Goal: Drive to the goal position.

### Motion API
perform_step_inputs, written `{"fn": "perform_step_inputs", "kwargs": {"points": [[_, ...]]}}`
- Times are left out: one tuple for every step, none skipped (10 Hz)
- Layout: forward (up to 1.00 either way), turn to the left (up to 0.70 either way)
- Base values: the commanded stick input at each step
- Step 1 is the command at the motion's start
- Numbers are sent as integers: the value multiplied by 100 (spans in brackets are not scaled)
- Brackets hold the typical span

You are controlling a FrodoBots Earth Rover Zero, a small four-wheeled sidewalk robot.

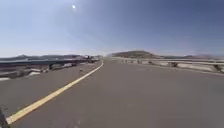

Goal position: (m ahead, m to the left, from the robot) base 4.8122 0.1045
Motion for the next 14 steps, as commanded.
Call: {"fn": "perform_step_inputs", "kwargs": {"points": [[70,0],[70,0],[70,0],[70,0],[70,0],[70,0],[76,0],[82,0],[100,0],[100,0],[100,0],[100,0],[100,0],[100,0]]}}
